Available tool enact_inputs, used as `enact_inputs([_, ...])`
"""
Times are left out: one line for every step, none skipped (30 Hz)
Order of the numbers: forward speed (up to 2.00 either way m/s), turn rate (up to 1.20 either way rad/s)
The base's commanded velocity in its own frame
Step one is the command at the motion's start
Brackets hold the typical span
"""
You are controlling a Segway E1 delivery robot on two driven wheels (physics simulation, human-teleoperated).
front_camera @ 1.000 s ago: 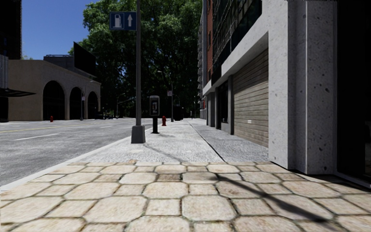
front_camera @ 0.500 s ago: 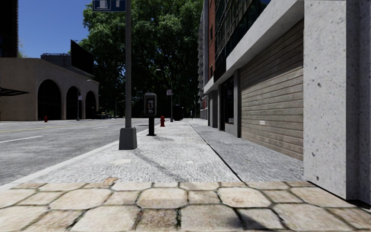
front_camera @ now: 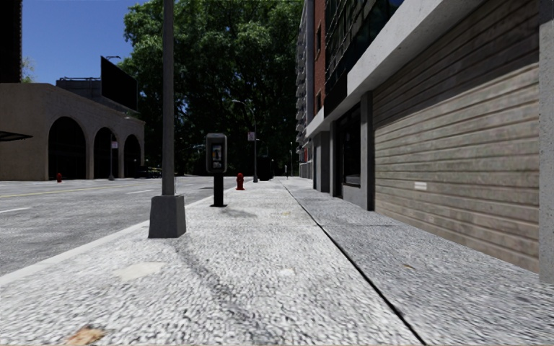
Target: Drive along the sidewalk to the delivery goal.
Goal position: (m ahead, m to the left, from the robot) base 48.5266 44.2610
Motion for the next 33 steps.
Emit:
enact_inputs([1.94, 0.0])
enact_inputs([1.94, 0.0])
enact_inputs([1.94, 0.0])
enact_inputs([1.94, 0.0])
enact_inputs([1.94, 0.0])
enact_inputs([1.94, 0.0])
enact_inputs([1.94, 0.0])
enact_inputs([1.94, 0.0])
enact_inputs([1.94, 0.0])
enact_inputs([1.94, 0.0])
enact_inputs([1.94, 0.0])
enact_inputs([1.94, 0.0])
enact_inputs([1.94, 0.0])
enact_inputs([1.94, 0.0])
enact_inputs([1.94, 0.0])
enact_inputs([1.94, 0.0])
enact_inputs([1.94, 0.0])
enact_inputs([1.94, 0.0])
enact_inputs([1.94, 0.0])
enact_inputs([1.94, 0.0])
enact_inputs([1.94, 0.0])
enact_inputs([1.94, 0.0])
enact_inputs([1.94, 0.0])
enact_inputs([1.94, 0.0])
enact_inputs([1.94, 0.0])
enact_inputs([1.94, 0.0])
enact_inputs([1.94, 0.0])
enact_inputs([1.94, 0.0])
enact_inputs([1.94, 0.0])
enact_inputs([1.94, 0.0])
enact_inputs([1.94, 0.0])
enact_inputs([1.94, 0.0])
enact_inputs([1.94, 0.0])
